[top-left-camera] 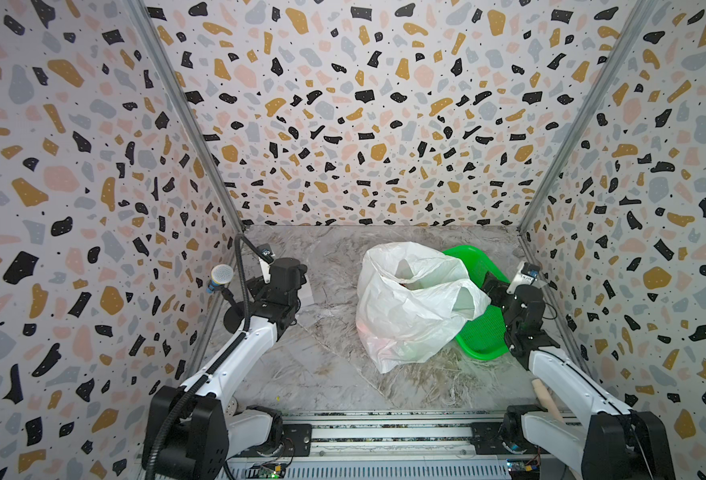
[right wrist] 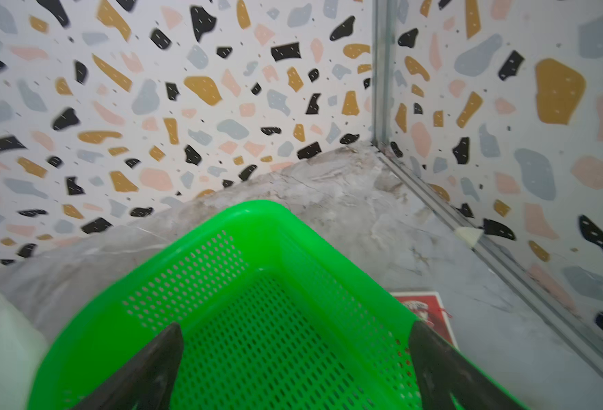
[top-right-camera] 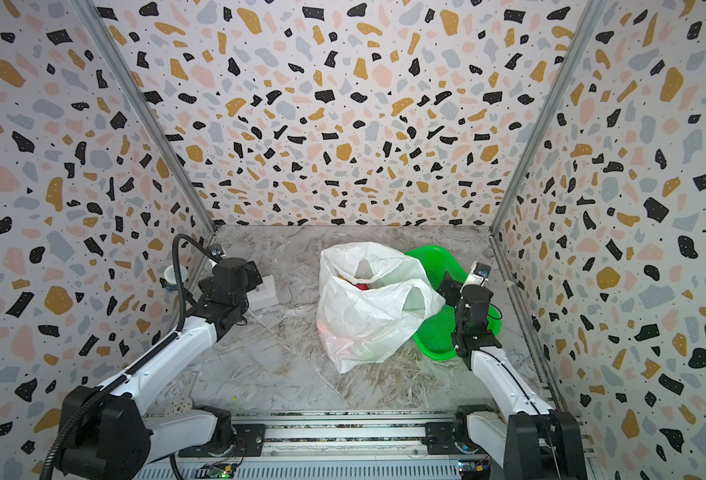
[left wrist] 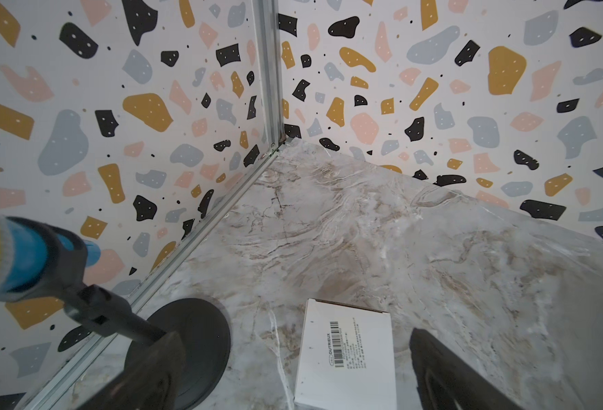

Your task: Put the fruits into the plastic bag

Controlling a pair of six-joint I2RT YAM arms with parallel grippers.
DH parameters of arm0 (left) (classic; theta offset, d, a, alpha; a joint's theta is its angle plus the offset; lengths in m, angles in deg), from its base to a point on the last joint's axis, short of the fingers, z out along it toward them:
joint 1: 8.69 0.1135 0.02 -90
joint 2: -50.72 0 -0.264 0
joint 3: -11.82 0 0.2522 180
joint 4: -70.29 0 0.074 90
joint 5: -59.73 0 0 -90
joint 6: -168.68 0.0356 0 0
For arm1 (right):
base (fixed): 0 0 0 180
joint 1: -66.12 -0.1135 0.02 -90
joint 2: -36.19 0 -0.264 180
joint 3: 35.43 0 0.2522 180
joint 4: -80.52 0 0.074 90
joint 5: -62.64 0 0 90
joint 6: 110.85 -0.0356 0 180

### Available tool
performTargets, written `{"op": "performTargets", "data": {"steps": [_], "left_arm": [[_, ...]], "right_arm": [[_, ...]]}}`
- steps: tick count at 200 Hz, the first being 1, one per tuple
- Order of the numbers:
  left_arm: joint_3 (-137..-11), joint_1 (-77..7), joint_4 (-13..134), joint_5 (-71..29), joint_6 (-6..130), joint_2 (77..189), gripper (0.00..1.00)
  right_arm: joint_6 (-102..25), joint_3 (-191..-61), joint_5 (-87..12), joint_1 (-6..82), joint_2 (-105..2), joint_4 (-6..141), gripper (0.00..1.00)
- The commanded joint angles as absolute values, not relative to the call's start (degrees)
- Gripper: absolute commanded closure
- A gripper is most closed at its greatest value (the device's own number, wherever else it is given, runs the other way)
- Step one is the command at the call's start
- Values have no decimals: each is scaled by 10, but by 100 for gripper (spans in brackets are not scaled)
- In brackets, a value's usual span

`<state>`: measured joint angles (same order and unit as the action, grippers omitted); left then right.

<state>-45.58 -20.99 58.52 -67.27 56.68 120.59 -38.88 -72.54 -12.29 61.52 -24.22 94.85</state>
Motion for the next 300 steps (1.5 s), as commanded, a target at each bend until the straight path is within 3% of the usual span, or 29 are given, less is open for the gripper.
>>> {"op": "performTargets", "data": {"steps": [1,49,84,112,122,133,146,158,178,214,229,243,269,289,300], "left_arm": [[-399,-200,704,-700,584,1199,1],[-284,-199,862,-799,649,1202,1],[-246,-199,942,-837,644,1236,1],[-225,-197,1021,-824,663,1285,1],[-225,-196,1038,-821,665,1301,1],[-239,-195,1014,-806,668,1306,1],[-241,-195,1021,-787,681,1312,1],[-241,-195,1026,-768,692,1313,1],[-239,-194,1028,-767,693,1311,0],[-173,-194,1169,-761,789,1292,1],[-155,-190,1238,-719,816,1326,1],[-166,-176,1246,-741,796,1349,1],[-132,-138,1280,-632,784,1341,0],[-110,-143,1333,-595,810,1352,8],[-113,-143,1313,-591,809,1343,1]], "right_arm": [[-346,-688,-48,609,-231,1039,1],[-296,-560,-4,553,-261,1185,1],[-248,-570,-43,544,-332,1281,1],[-170,-607,-103,533,-405,1312,1],[-147,-585,-132,532,-441,1396,1],[-160,-560,-111,538,-462,1477,1],[-185,-557,-173,571,-448,1441,1],[-185,-553,-194,588,-496,1510,1],[-192,-601,-209,597,-489,1394,1],[-184,-591,-211,592,-488,1414,1],[-184,-591,-210,591,-488,1415,1],[-184,-591,-210,591,-489,1415,1],[-185,-591,-210,592,-489,1414,1],[-184,-591,-209,591,-488,1414,1],[-185,-593,-209,592,-488,1411,1]]}}
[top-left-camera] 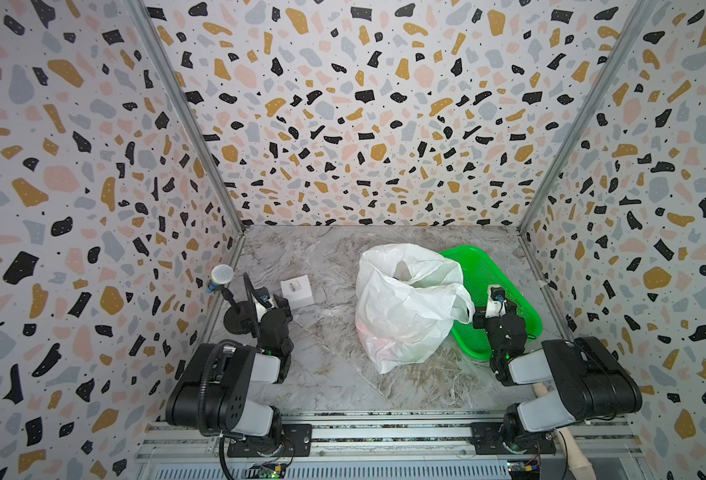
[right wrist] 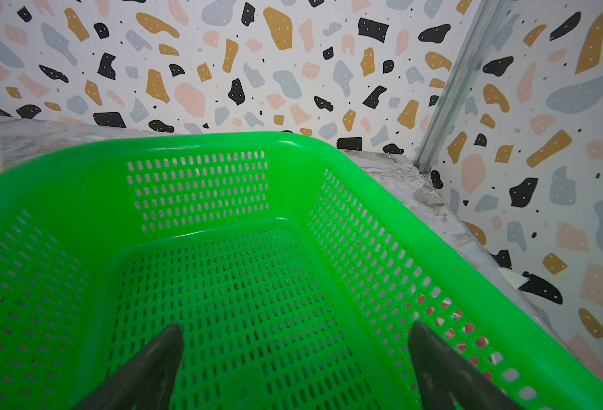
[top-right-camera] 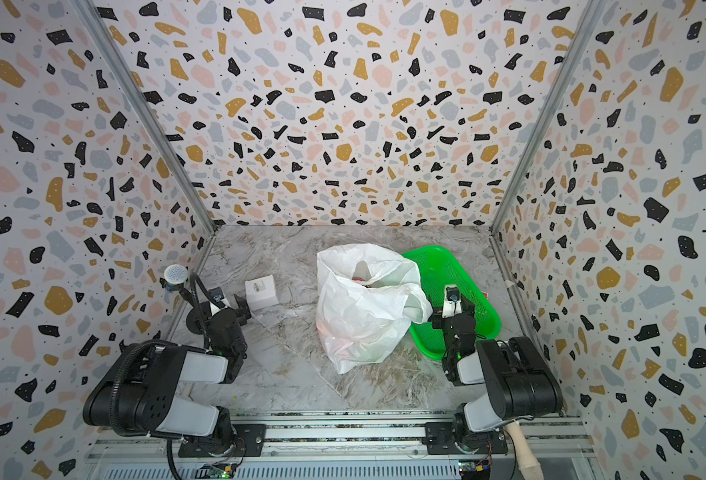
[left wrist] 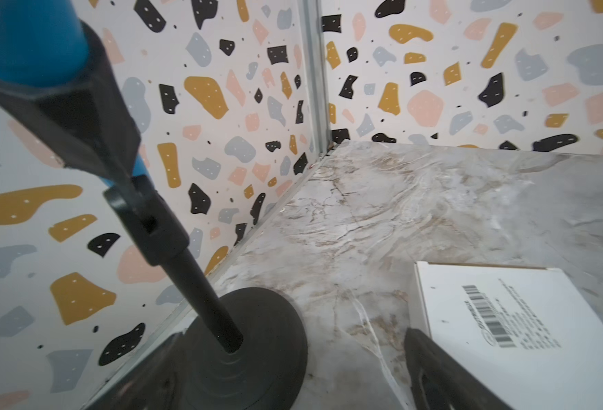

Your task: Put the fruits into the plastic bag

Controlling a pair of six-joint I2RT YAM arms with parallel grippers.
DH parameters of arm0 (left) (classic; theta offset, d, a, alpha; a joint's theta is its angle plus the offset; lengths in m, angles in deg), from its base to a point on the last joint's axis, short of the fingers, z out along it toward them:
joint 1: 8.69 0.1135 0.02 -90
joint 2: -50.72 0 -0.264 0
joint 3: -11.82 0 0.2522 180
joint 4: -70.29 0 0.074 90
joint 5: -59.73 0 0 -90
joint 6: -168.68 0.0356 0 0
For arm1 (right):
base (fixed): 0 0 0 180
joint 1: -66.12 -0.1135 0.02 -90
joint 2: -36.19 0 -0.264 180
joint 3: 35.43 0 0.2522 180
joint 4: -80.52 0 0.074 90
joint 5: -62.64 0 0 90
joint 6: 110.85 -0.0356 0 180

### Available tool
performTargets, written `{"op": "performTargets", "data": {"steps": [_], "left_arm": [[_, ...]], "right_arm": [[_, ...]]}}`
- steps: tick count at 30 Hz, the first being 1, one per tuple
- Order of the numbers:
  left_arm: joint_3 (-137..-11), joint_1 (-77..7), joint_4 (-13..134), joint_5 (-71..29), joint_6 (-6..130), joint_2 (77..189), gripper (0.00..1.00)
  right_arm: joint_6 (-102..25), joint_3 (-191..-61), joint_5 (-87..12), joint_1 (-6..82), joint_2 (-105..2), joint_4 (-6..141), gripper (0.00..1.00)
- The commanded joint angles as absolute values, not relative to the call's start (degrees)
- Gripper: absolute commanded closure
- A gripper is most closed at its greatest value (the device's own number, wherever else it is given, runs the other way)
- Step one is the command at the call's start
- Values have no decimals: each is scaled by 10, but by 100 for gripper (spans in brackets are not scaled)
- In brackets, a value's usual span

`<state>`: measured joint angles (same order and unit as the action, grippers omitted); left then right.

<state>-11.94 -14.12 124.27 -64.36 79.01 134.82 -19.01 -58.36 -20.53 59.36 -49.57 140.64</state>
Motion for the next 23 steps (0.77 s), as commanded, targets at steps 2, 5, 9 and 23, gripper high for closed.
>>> {"op": "performTargets", "data": {"steps": [2,5,9,23], "left_arm": [[-113,-143,1323,-593,811,1349,1],[-113,-143,1321,-595,810,1349,0],[-118,-143,1327,-597,813,1361,1],[-121,-142,1309,-599,806,1351,1]], "right_arm": [[-189,-598,-210,593,-490,1403,1],[-192,-604,-220,599,-491,1394,1],[-196,-612,-243,610,-492,1379,1],[-199,-618,-282,629,-493,1370,1]]}}
